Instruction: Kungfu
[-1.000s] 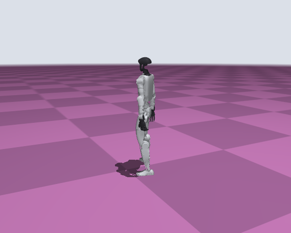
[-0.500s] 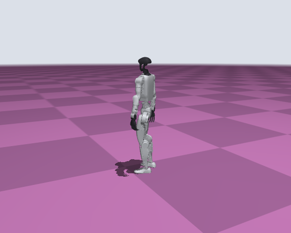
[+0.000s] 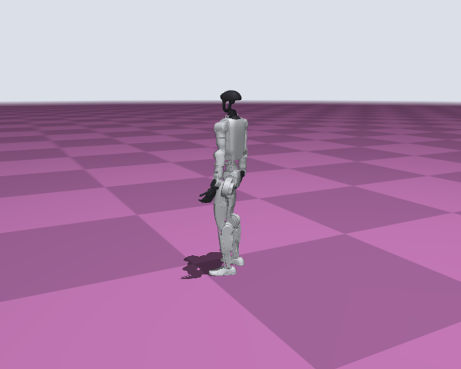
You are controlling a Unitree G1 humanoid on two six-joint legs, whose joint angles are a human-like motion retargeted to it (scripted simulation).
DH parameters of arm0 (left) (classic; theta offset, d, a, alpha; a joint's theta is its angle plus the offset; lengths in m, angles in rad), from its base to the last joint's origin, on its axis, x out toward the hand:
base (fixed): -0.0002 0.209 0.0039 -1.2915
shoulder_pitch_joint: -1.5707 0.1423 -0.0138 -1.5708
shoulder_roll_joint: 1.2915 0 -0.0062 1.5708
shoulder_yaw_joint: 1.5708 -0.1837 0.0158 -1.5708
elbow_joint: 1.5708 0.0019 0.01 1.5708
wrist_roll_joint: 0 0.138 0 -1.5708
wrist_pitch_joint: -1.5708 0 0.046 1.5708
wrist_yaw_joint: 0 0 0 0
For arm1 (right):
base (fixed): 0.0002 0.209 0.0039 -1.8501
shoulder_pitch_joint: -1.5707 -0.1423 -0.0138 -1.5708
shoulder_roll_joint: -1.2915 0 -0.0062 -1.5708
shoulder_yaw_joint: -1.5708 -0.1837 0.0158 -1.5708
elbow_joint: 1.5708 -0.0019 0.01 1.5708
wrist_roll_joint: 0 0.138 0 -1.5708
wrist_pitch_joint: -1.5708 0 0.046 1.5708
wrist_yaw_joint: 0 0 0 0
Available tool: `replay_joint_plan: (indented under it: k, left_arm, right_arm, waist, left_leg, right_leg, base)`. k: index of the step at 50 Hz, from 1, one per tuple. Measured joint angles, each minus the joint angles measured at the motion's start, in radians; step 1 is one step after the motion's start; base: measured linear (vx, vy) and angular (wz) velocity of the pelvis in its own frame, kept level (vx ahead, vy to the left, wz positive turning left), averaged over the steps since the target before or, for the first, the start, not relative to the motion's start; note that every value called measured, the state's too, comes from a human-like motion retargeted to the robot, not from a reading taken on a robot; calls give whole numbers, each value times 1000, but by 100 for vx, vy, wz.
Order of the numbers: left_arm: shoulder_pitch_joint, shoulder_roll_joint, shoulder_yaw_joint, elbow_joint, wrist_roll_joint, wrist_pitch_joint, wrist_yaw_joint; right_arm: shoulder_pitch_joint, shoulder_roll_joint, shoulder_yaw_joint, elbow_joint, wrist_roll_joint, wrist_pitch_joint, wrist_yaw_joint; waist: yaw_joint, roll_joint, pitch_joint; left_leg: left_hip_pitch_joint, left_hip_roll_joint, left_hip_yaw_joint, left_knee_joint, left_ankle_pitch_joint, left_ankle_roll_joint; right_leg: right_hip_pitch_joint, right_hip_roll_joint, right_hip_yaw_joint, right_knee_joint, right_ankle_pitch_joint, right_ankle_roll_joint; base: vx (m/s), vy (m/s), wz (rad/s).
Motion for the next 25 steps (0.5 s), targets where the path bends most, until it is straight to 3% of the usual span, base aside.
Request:
replay_joint_plan:
  k: [3, 5, 8, 11, 17, 25]
  left_arm:
    - [-11, 2, 60, -41, -128, 10, -21]
    - [-24, 1, 107, -62, -213, 22, -36]
    - [-45, 1, 166, -78, -351, 42, -56]
    - [-79, 15, 197, -68, -471, 56, -50]
    - [-100, 39, 224, -60, -568, 49, -11]
    - [-44, 43, 210, -46, -446, 16, 4]
  right_arm:
    - [-14, -2, -76, -28, 211, -4, 51]
    - [-23, -6, -121, -38, 320, -7, 73]
    - [-29, -13, -192, -40, 438, -12, 89]
    - [-39, -20, -261, -27, 557, -19, 96]
    - [-66, -37, -329, 18, 729, -13, 91]
    - [-65, -62, -258, 18, 640, -2, 124]
  waist:
    - [3, 7, 2]
    - [11, 20, 1]
    - [-16, 29, -19]
    - [-46, 31, -20]
    - [2, 3, -13]
    - [0, 32, 2]
  left_leg:
    - [-21, 10, -12, 13, 3, 0]
    - [-39, 25, -1, 23, 0, -2]
    - [-63, 34, 74, 31, -75, 28]
    - [-82, 34, 91, 44, -124, 42]
    - [-82, 23, 91, 55, -87, 45]
    - [-67, 58, 72, 38, 12, -12]
  right_leg:
    - [-11, 5, -9, 4, -7, -34]
    - [-16, 8, -48, 2, -44, -90]
    - [4, -17, -189, -28, -93, -121]
    - [23, -41, -288, -46, -95, -101]
    - [13, -67, -268, -37, 6, -51]
    - [-1, -39, -227, -17, 2, -53]
  base:
    - [-11, 0, 11]
    - [-12, 1, 3]
    - [-11, -3, 68]
    - [-12, -2, 97]
    - [-5, -5, -23]
    - [0, -1, -30]
